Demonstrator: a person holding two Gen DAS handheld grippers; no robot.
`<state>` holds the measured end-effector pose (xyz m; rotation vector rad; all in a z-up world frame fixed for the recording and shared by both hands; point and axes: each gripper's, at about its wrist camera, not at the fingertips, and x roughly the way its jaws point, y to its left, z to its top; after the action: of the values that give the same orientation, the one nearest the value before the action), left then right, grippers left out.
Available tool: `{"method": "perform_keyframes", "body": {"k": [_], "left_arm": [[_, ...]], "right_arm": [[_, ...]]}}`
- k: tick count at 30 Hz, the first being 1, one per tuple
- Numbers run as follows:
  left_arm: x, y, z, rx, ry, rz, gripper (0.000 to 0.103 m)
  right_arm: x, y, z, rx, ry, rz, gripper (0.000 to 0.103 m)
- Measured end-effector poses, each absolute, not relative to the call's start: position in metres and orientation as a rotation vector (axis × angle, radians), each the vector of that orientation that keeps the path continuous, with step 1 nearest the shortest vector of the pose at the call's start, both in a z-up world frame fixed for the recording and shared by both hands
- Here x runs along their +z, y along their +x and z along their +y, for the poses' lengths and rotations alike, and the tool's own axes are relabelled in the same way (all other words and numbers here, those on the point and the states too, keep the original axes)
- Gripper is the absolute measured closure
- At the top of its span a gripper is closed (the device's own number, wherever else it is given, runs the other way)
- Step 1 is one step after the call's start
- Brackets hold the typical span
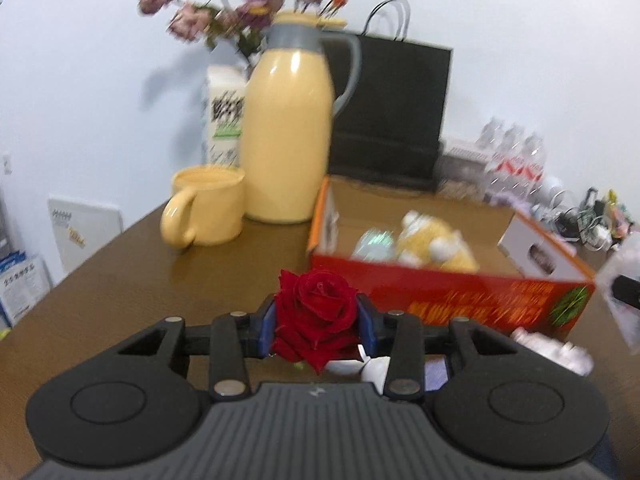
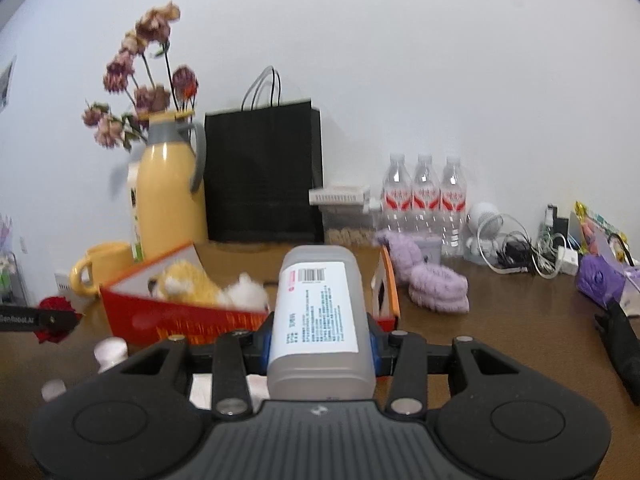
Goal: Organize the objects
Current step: 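Place the rose and white jar into the box and open both grippers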
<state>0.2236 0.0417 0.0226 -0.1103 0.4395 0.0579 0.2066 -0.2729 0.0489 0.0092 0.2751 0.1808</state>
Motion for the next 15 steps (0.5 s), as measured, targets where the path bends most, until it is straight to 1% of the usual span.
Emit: {"method": "perform_keyframes", "body": {"k": [9, 15], "left_arm": [[0.057, 0.274, 0.014, 0.033, -0.11, 0.379, 0.062], [0.063, 0.316, 0.002, 0.05, -0.138, 0.377, 0.062]], "right_arm": [[0.078, 0.265, -0.261, 0.179, 0.009, 0.244, 0.063], [0.07, 0.319, -0.253, 0.157, 0.032, 0.274, 0.063]]}}
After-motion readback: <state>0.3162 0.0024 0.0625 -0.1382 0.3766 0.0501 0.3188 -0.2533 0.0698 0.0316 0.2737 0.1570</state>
